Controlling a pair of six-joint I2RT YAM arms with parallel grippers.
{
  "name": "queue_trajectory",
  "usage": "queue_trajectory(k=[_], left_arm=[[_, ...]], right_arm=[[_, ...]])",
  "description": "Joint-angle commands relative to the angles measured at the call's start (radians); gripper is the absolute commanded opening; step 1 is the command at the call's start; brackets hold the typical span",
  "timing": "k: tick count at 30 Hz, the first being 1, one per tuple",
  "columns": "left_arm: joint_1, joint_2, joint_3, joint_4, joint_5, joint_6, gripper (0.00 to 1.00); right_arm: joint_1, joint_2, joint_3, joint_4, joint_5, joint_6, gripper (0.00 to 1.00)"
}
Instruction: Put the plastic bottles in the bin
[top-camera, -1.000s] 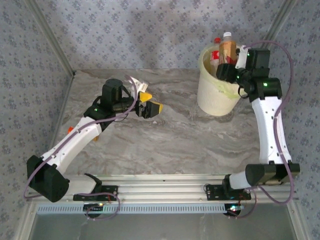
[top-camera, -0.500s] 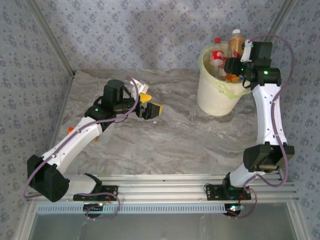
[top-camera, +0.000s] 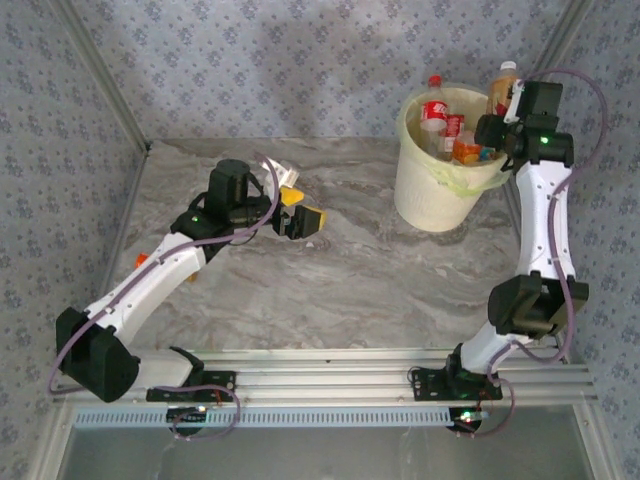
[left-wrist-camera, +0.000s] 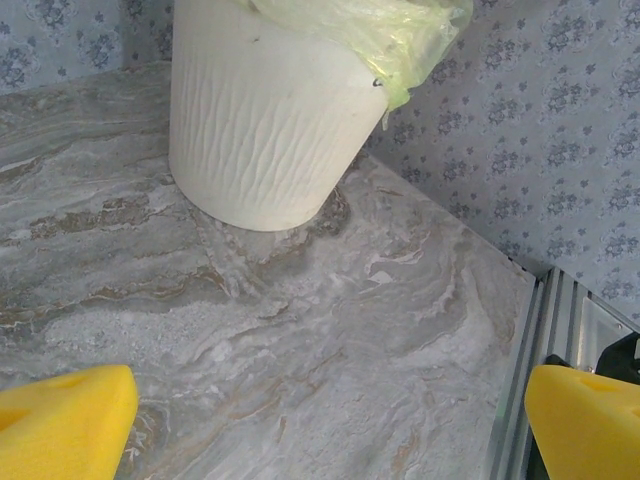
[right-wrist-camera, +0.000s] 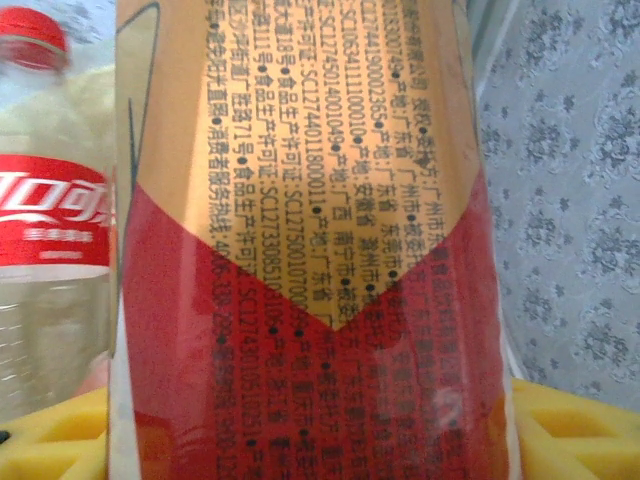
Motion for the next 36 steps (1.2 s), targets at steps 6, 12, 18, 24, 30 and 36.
queue_trajectory(k=[6, 12, 18, 24, 30, 36], left_arm=[[-0.012, 0.009, 0.012, 0.000, 0.006, 0.013, 1.00], [-0.011, 0.010, 0.013, 0.000, 0.010, 0.009, 1.00], [-0.013, 0.004, 0.013, 0.000, 0.009, 0.010, 1.00], [-0.013, 0.004, 0.015, -0.001, 0.006, 0.005, 1.00], [-0.013, -0.005, 0.018, -0.007, -0.022, 0.000, 1.00], [-0.013, -0.025, 0.009, -0.010, -0.072, 0.005, 1.00]], right_arm=[[0.006, 0.046, -0.012, 0.043, 0.113, -0.076, 0.62], [0.032, 0.026, -0.051, 0.066, 0.039, -0.089, 0.70], [0.030, 0.010, -0.054, 0.047, -0.022, -0.064, 0.89], [0.017, -0.042, -0.022, 0.037, -0.020, -0.016, 0.92], [0.007, -0.126, -0.035, 0.022, -0.065, 0.089, 0.92], [0.021, -0.292, -0.201, 0.089, -0.170, 0.178, 0.92]])
